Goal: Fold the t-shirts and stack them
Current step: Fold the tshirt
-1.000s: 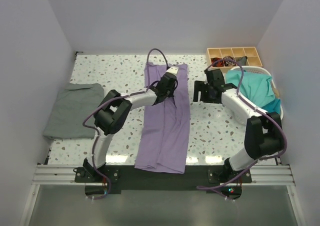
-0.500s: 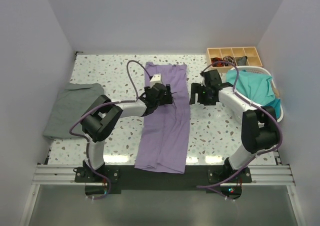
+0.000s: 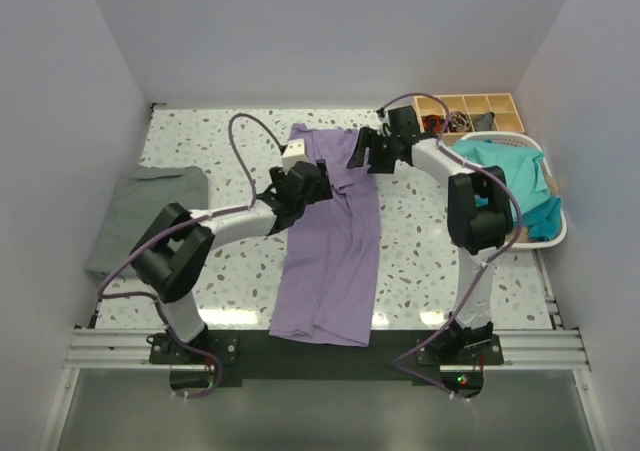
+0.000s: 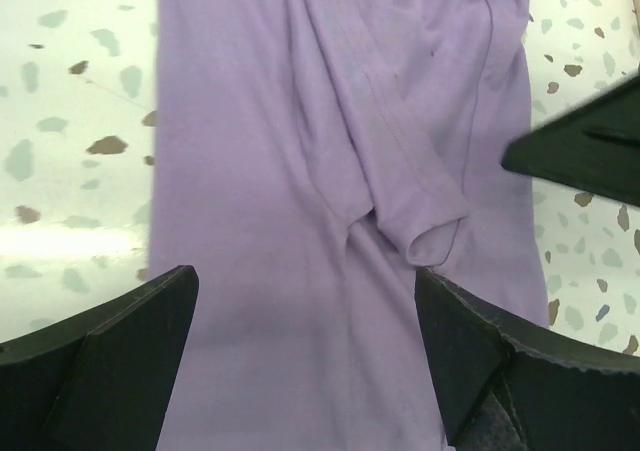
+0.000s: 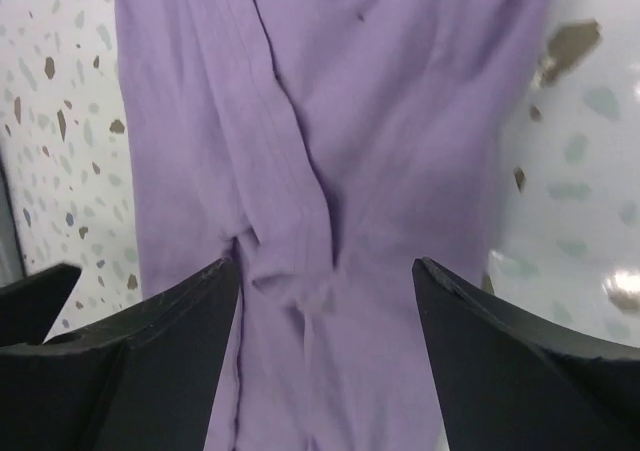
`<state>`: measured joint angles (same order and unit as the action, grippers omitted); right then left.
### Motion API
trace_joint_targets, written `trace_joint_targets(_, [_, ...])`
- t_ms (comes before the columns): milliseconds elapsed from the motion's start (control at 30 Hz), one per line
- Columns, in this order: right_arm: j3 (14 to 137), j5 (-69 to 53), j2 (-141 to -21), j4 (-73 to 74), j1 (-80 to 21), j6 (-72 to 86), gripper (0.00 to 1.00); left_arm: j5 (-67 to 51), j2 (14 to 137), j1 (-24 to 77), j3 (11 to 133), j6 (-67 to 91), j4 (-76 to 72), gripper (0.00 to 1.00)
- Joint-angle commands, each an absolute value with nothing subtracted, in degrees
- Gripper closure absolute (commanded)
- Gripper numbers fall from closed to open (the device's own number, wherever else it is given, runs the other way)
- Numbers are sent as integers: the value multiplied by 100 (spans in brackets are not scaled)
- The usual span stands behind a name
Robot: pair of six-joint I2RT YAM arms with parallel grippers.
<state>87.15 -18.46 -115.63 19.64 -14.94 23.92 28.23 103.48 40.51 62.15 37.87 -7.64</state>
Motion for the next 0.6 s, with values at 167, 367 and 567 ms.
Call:
trace_joint_targets(167, [9967, -2821, -12796, 1951, -1520, 2532, 36, 2997, 9203, 3823, 5142, 3849, -738, 5])
trace_joint_targets(367, [9818, -2909, -12727, 1855, -1582, 2365, 43, 2909, 9167, 3735, 5027, 3841, -817, 5])
trace_joint_targets(567, [9826, -2944, -12621, 2012, -1643, 2241, 51, 2769, 9308, 3691, 5036, 3876, -844, 5])
